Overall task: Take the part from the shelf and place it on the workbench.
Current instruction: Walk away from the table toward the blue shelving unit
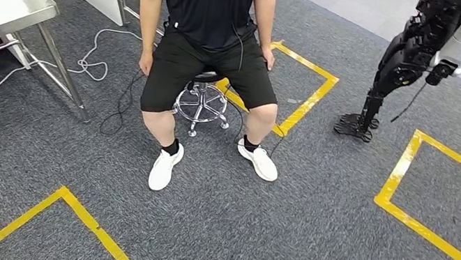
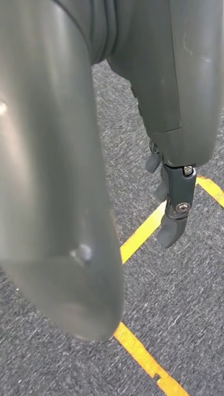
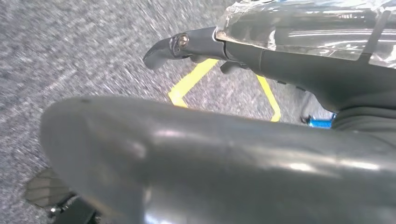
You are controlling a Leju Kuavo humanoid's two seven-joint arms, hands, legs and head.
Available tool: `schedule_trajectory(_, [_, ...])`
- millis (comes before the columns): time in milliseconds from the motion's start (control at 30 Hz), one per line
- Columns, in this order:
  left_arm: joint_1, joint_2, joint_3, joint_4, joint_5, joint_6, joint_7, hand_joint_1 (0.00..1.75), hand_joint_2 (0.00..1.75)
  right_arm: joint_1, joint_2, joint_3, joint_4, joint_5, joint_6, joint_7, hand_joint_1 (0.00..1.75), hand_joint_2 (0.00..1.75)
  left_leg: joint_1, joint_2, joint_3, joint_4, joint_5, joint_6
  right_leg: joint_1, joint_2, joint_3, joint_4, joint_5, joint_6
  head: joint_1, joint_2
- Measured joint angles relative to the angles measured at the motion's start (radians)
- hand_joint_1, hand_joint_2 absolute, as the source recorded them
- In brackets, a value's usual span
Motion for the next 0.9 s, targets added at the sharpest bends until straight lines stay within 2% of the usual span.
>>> schedule_trajectory(33, [-0.001, 0.000, 0.000, 0.000, 0.000, 0.000, 0.000, 0.00, 0.00, 0.002, 0.000, 0.000, 0.000, 0.000, 0.000, 0.000, 0.00, 0.00, 0.001, 0.013, 0.001, -0.008, 0.006, 0.007, -0.001, 0.005, -0.007, 0.000, 0.003, 0.007, 0.000, 0.000])
schedule_trajectory(67, [-0.002, -0.001, 0.000, 0.000, 0.000, 0.000, -0.001, 0.00, 0.00, 0.003, -0.001, 0.000, 0.000, 0.000, 0.000, 0.000, 0.00, 0.00, 0.000, 0.025, 0.003, -0.018, 0.014, 0.014, 0.000, -0.008, -0.017, 0.009, -0.001, 0.010, 0.001, 0.000])
schedule_trajectory(100, [-0.003, -0.001, 0.000, 0.000, 0.000, 0.000, -0.002, 0.00, 0.00, 0.004, -0.002, 0.000, 0.001, -0.001, -0.001, 0.000, 0.00, 0.00, 0.001, 0.039, 0.004, -0.030, 0.023, 0.022, 0.003, -0.032, -0.035, 0.034, -0.014, 0.009, 0.003, 0.000])
schedule_trajectory(167, [-0.001, -0.002, 0.000, 0.000, 0.000, 0.000, -0.002, 0.00, 0.00, 0.001, -0.003, 0.000, 0.001, -0.001, -0.001, 0.000, 0.00, 0.00, -0.002, 0.068, 0.003, -0.042, 0.033, 0.031, 0.003, -0.094, -0.095, 0.148, -0.072, 0.000, 0.009, 0.000])
schedule_trajectory(200, [0.000, -0.001, 0.000, 0.000, 0.000, 0.000, -0.002, 0.00, 0.00, 0.000, -0.003, 0.000, 0.001, -0.001, -0.001, 0.000, 0.00, 0.00, -0.004, 0.085, -0.001, -0.042, 0.034, 0.033, 0.000, -0.110, -0.130, 0.221, -0.103, -0.001, 0.011, 0.000])
schedule_trajectory(233, [0.001, -0.001, 0.000, 0.000, 0.000, 0.000, -0.002, 0.00, 0.00, -0.001, -0.003, 0.000, 0.001, -0.001, -0.001, 0.000, 0.00, 0.00, -0.006, 0.101, -0.003, -0.042, 0.035, 0.032, -0.003, -0.118, -0.156, 0.279, -0.124, 0.002, 0.011, 0.000])
schedule_trajectory(267, [0.001, -0.001, 0.000, 0.000, 0.000, -0.001, -0.002, 0.00, 0.00, 0.001, -0.004, 0.000, 0.001, -0.001, -0.001, 0.000, 0.00, 0.00, -0.007, 0.115, -0.005, -0.042, 0.035, 0.031, -0.007, -0.121, -0.164, 0.307, -0.132, 0.009, 0.011, 0.000])
schedule_trajectory(300, [0.001, -0.001, 0.000, 0.000, 0.000, -0.001, -0.002, 0.00, 0.00, 0.002, -0.004, 0.000, 0.001, -0.001, -0.001, 0.000, 0.00, 0.00, -0.007, 0.129, -0.006, -0.041, 0.036, 0.029, -0.011, -0.126, -0.147, 0.289, -0.123, 0.020, 0.012, 0.000])
schedule_trajectory(333, [0.000, -0.002, 0.000, 0.000, -0.001, -0.001, -0.002, 0.00, 0.00, 0.003, -0.004, 0.000, 0.001, -0.001, -0.001, 0.000, 0.00, 0.00, -0.007, 0.142, -0.006, -0.041, 0.036, 0.027, -0.014, -0.136, -0.107, 0.228, -0.103, 0.032, 0.012, 0.000])
schedule_trajectory(400, [0.000, -0.002, 0.000, 0.000, -0.004, -0.002, -0.002, 0.00, 0.00, 0.001, -0.005, 0.000, 0.000, -0.002, -0.001, 0.000, 0.00, 0.00, -0.011, 0.165, -0.006, -0.035, 0.033, 0.016, -0.015, -0.182, -0.008, 0.065, -0.059, 0.044, 0.014, 0.000])
schedule_trajectory(433, [0.000, -0.002, 0.000, -0.001, -0.007, -0.001, -0.003, 0.00, 0.00, -0.002, -0.005, 0.000, 0.000, -0.003, -0.001, 0.000, 0.00, 0.00, -0.013, 0.174, -0.005, -0.031, 0.029, 0.009, -0.014, -0.199, 0.020, 0.015, -0.046, 0.042, 0.013, 0.000])
schedule_trajectory(467, [-0.001, -0.002, 0.000, -0.001, -0.009, -0.001, -0.003, 0.00, 0.00, -0.004, -0.005, 0.000, 0.000, -0.005, -0.001, 0.000, 0.00, 0.00, -0.015, 0.184, -0.003, -0.028, 0.025, 0.002, -0.011, -0.207, 0.031, -0.008, -0.041, 0.036, 0.013, 0.000])
schedule_trajectory(533, [-0.003, -0.001, -0.001, -0.001, -0.011, 0.001, -0.006, 0.00, 0.00, -0.002, -0.005, 0.000, 0.000, -0.008, -0.003, 0.000, 0.00, 0.00, -0.011, 0.201, 0.003, -0.027, 0.021, -0.013, -0.007, -0.185, 0.024, -0.009, -0.037, 0.020, 0.011, 0.000])
schedule_trajectory(567, [-0.005, -0.001, -0.001, -0.001, -0.012, 0.002, -0.007, 0.00, 0.00, 0.000, -0.005, 0.000, 0.000, -0.009, -0.004, -0.001, 0.00, 0.00, -0.006, 0.192, 0.003, -0.021, 0.015, -0.022, -0.010, -0.173, 0.025, -0.010, -0.034, 0.012, 0.010, 0.000])
schedule_trajectory(600, [-0.005, -0.002, -0.001, -0.001, -0.012, 0.004, -0.008, 0.00, 0.00, 0.001, -0.005, 0.000, 0.000, -0.010, -0.004, -0.002, 0.00, 0.00, -0.002, 0.168, -0.004, 0.000, -0.004, -0.028, -0.013, -0.163, 0.027, -0.011, -0.030, 0.003, 0.009, 0.000])
schedule_trajectory(633, [-0.004, -0.002, -0.001, -0.001, -0.012, 0.006, -0.009, 0.00, 0.00, 0.001, -0.005, 0.000, 0.000, -0.009, -0.005, -0.004, 0.00, 0.00, 0.002, 0.136, -0.020, 0.040, -0.034, -0.033, -0.016, -0.152, 0.029, -0.011, -0.024, -0.005, 0.008, 0.000])
schedule_trajectory(667, [-0.003, -0.002, -0.001, -0.001, -0.012, 0.009, -0.009, 0.00, 0.00, 0.000, -0.005, 0.000, 0.000, -0.007, -0.005, -0.005, 0.00, 0.00, 0.004, 0.102, -0.045, 0.100, -0.075, -0.036, -0.016, -0.142, 0.028, -0.011, -0.021, -0.011, 0.007, 0.000])
schedule_trajectory(700, [-0.001, -0.002, -0.001, 0.000, -0.011, 0.011, -0.009, 0.00, 0.00, 0.000, -0.004, 0.000, 0.000, -0.004, -0.005, -0.007, 0.00, 0.00, 0.004, 0.083, -0.077, 0.174, -0.116, -0.036, -0.012, -0.130, 0.025, -0.010, -0.018, -0.016, 0.007, 0.000])
schedule_trajectory(733, [0.000, -0.002, -0.001, 0.000, -0.010, 0.014, -0.009, 0.00, 0.00, 0.000, -0.004, 0.000, 0.000, -0.001, -0.004, -0.008, 0.00, 0.00, 0.004, 0.075, -0.106, 0.238, -0.143, -0.036, -0.009, -0.116, 0.023, -0.009, -0.017, -0.017, 0.007, 0.000])
schedule_trajectory(767, [0.000, -0.002, -0.001, 0.000, -0.009, 0.017, -0.008, 0.00, 0.00, 0.000, -0.004, 0.000, 0.000, 0.001, -0.003, -0.009, 0.00, 0.00, 0.005, 0.072, -0.123, 0.277, -0.150, -0.034, -0.005, -0.102, 0.022, -0.008, -0.016, -0.018, 0.007, 0.000])
schedule_trajectory(800, [0.001, -0.002, 0.000, 0.000, -0.008, 0.019, -0.007, 0.00, 0.00, 0.001, -0.004, 0.000, 0.000, 0.003, -0.002, -0.009, 0.00, 0.00, 0.005, 0.070, -0.123, 0.275, -0.134, -0.032, -0.004, -0.086, 0.023, -0.007, -0.016, -0.018, 0.007, 0.000])
schedule_trajectory(833, [0.000, -0.002, 0.000, 0.000, -0.008, 0.020, -0.006, 0.00, 0.00, 0.001, -0.005, 0.000, 0.001, 0.004, -0.001, -0.009, 0.00, 0.00, 0.005, 0.066, -0.102, 0.230, -0.100, -0.029, -0.003, -0.071, 0.025, -0.005, -0.016, -0.018, 0.007, 0.000])
schedule_trajectory(867, [0.001, -0.002, 0.000, 0.000, -0.008, 0.020, -0.005, 0.00, 0.00, 0.001, -0.005, 0.000, 0.001, 0.004, 0.000, -0.009, 0.00, 0.00, 0.006, 0.048, -0.070, 0.159, -0.057, -0.024, -0.003, -0.057, 0.026, -0.004, -0.016, -0.017, 0.006, 0.000])
schedule_trajectory(900, [0.001, -0.002, 0.000, 0.000, -0.008, 0.020, -0.004, 0.00, 0.00, 0.000, -0.004, 0.000, 0.001, 0.004, 0.001, -0.009, 0.00, 0.00, 0.007, 0.019, -0.039, 0.090, -0.025, -0.019, -0.001, -0.044, 0.025, -0.002, -0.016, -0.016, 0.006, 0.000])
